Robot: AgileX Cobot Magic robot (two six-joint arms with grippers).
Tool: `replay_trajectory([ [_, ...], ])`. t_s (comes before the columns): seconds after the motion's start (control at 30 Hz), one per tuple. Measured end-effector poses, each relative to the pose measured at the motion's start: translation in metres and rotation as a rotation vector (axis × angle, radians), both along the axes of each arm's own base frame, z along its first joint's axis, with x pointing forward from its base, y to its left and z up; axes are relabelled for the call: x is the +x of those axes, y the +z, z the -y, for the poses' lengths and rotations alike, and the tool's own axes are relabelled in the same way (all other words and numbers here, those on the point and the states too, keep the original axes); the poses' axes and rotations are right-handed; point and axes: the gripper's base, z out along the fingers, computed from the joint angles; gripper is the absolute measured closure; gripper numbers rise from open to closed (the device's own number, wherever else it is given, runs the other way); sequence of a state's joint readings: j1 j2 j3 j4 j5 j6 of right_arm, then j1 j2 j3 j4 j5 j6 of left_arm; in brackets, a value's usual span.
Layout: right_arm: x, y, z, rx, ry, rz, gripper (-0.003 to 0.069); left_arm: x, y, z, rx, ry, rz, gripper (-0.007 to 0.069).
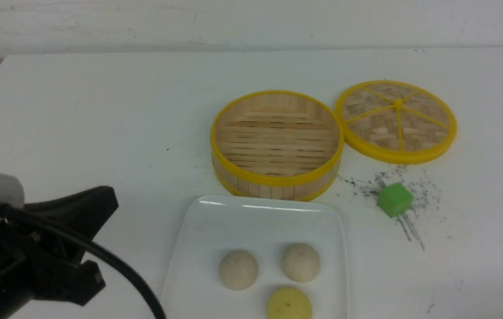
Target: Put the steamed buns into the plate on the white tablecloth.
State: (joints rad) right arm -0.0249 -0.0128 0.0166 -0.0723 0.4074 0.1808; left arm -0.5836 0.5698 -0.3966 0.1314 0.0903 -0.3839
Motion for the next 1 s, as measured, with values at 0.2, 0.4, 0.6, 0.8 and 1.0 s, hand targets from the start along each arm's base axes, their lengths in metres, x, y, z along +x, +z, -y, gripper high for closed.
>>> replay_trajectory([
  [0.2, 0.000, 0.000, 0.000, 0.000, 0.000, 0.000, 0.0622, -0.001, -0.010, -0.002, 0.062, 0.011, -0.070, 0.0595],
  [0.4, 0.000, 0.000, 0.000, 0.000, 0.000, 0.000, 0.0622, -0.001, -0.011, -0.002, 0.076, 0.007, -0.078, 0.0592],
  [0.6, 0.000, 0.000, 0.000, 0.000, 0.000, 0.000, 0.0618, -0.005, -0.025, -0.001, 0.149, -0.035, -0.022, 0.0588],
  [0.8, 0.000, 0.000, 0.000, 0.000, 0.000, 0.000, 0.0612, -0.004, -0.042, -0.021, 0.120, 0.121, -0.058, 0.0583],
  [1.0, 0.000, 0.000, 0.000, 0.000, -0.001, 0.000, 0.0603, -0.023, -0.064, -0.045, 0.138, 0.269, 0.004, 0.0578],
])
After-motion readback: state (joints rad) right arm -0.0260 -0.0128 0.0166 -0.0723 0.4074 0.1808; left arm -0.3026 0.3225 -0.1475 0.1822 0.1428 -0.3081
